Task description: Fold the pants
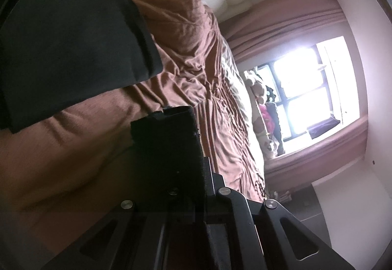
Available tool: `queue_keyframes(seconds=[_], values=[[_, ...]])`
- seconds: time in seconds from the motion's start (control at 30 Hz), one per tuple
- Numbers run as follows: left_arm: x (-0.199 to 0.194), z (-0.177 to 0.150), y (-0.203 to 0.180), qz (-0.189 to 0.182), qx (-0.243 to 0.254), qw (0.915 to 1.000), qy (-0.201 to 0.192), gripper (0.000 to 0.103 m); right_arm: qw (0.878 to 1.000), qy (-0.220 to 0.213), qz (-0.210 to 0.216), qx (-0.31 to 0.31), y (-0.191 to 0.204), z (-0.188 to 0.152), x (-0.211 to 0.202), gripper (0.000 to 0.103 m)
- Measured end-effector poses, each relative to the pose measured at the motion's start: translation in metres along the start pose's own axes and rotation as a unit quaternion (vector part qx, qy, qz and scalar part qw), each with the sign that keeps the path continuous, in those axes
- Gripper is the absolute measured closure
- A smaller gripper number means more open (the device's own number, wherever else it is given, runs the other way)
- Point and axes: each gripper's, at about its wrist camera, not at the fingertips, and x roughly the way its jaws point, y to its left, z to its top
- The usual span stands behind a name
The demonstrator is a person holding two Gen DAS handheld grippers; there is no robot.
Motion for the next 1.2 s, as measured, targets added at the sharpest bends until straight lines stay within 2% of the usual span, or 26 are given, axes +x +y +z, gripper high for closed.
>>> queue_keyframes(seconds=[0.3,0.73,0.9,1.2], values=[[-0.003,-0.007,0.015,0.001,-0.015,0.9998,-0.01,0.1,0.999,-0.014,-0.036,0.027,-0.019,0.027,0.018,0.085],[-0.003,-0.008,0.018,0.001,-0.019,0.9998,-0.011,0.1,0.997,-0.022,-0.062,0.034,-0.032,0.07,0.036,0.085],[-0.002,-0.007,0.01,-0.002,-0.012,0.9999,-0.011,0.1,0.998,-0.02,-0.049,0.037,-0.031,0.062,0.033,0.085],[-0.003,-0.007,-0.034,-0.023,0.024,0.9994,-0.006,0.1,1.0,-0.012,-0.011,0.019,-0.02,0.01,0.01,0.085]])
